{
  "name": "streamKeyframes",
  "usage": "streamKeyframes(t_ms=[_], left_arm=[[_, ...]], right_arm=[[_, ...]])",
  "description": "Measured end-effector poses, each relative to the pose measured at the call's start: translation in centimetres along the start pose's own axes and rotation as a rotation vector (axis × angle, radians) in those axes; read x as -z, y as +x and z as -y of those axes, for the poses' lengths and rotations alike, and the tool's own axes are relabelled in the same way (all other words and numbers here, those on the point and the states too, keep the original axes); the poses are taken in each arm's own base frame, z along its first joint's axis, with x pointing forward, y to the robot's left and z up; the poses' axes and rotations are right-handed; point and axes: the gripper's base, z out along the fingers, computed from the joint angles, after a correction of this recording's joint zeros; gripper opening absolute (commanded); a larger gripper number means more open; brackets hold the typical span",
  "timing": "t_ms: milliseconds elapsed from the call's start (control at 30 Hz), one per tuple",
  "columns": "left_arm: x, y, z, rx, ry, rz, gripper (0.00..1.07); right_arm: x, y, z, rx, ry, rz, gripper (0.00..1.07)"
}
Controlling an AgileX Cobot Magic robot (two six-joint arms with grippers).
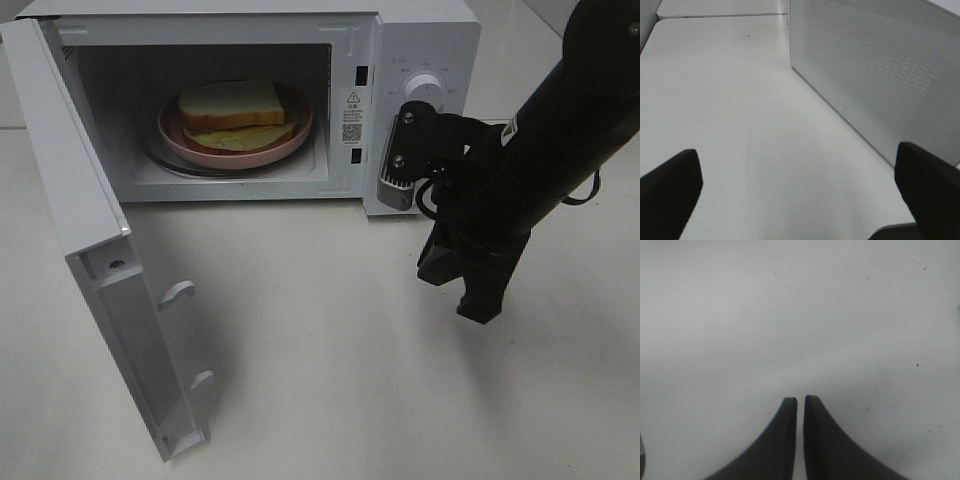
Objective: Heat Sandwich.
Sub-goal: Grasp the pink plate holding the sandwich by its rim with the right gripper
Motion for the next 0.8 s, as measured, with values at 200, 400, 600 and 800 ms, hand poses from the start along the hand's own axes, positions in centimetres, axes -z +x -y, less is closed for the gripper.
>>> streamKeyframes(t_ms=[200, 400, 600, 800], left_arm=[[0.00, 0.00, 0.00, 0.000, 0.000, 0.000, 1.01], [0.00, 0.00, 0.00, 0.000, 0.000, 0.000, 1.01], [0.00, 0.00, 0.00, 0.000, 0.000, 0.000, 1.01], [0.00, 0.00, 0.00, 0.000, 0.000, 0.000, 1.01]], right_arm=[[0.00, 0.02, 0.02, 0.232, 0.002, -0.002, 0.11], [0.00, -0.04, 0.26, 0.459, 0.029, -0.002, 0.15], [0.01, -0.08, 0.43, 0.493, 0.048, -0.002, 0.27], [0.03, -0.29, 0.74, 0.455, 0.087, 0.012, 0.60]])
